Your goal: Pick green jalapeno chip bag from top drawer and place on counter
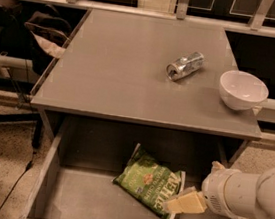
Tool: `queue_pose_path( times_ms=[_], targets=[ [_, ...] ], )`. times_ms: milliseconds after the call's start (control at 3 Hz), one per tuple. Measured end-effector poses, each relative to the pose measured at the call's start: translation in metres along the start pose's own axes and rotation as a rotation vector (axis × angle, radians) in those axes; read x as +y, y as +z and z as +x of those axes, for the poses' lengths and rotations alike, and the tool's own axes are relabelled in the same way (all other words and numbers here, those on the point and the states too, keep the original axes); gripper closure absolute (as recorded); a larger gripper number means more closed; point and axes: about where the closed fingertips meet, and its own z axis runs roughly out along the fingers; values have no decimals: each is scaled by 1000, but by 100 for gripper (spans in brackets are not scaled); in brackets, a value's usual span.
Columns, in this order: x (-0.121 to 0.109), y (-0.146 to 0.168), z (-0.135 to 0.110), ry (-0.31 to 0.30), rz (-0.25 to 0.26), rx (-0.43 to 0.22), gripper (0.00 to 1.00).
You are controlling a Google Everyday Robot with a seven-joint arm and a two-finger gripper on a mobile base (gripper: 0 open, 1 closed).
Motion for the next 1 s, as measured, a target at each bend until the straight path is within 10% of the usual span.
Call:
queue_pose_path(
  times_ms=[1000],
  targets=[
    [45,38,-11,-93,-112,66,0]
  ],
)
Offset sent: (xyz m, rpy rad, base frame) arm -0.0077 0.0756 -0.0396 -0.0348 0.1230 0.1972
